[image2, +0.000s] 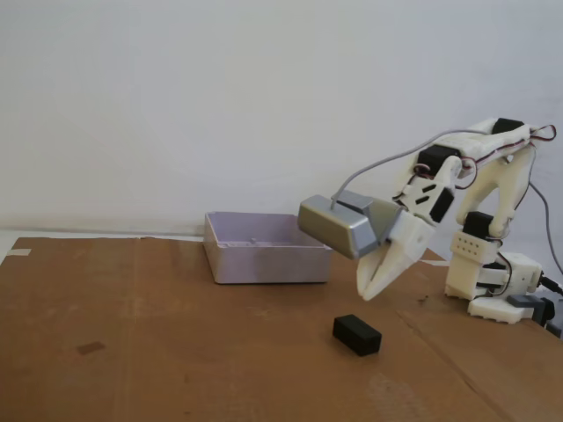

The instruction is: Grasp a block and put it in the box.

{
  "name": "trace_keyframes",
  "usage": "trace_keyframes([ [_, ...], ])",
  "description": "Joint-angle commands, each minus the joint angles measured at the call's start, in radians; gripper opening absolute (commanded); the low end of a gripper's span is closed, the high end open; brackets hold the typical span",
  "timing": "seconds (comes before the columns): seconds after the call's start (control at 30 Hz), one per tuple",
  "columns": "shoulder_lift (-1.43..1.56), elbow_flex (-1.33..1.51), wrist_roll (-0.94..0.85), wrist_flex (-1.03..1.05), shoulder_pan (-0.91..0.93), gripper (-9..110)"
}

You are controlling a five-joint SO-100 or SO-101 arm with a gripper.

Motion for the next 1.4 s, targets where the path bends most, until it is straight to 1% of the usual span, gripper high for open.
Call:
trace_keyframes([
  [0.0, 0.008, -0.109, 0.017, -0.043, -0.008, 1],
  [0.1, 0.006, -0.109, 0.018, -0.043, -0.009, 1],
  [0.17, 0.006, -0.109, 0.018, -0.043, -0.009, 3],
  [0.4, 0.008, -0.120, 0.018, -0.043, -0.014, 33],
  [0.5, 0.009, -0.120, 0.021, -0.043, -0.035, 42],
  [0.57, 0.005, -0.120, 0.046, -0.043, -0.041, 45],
  [0.9, 0.002, -0.107, 0.103, -0.043, -0.097, 47],
  [1.07, 0.002, -0.107, 0.103, -0.043, -0.106, 47],
  [1.27, -0.014, -0.110, 0.104, -0.043, -0.120, 56],
  [1.37, -0.044, -0.133, 0.104, -0.043, -0.124, 56],
])
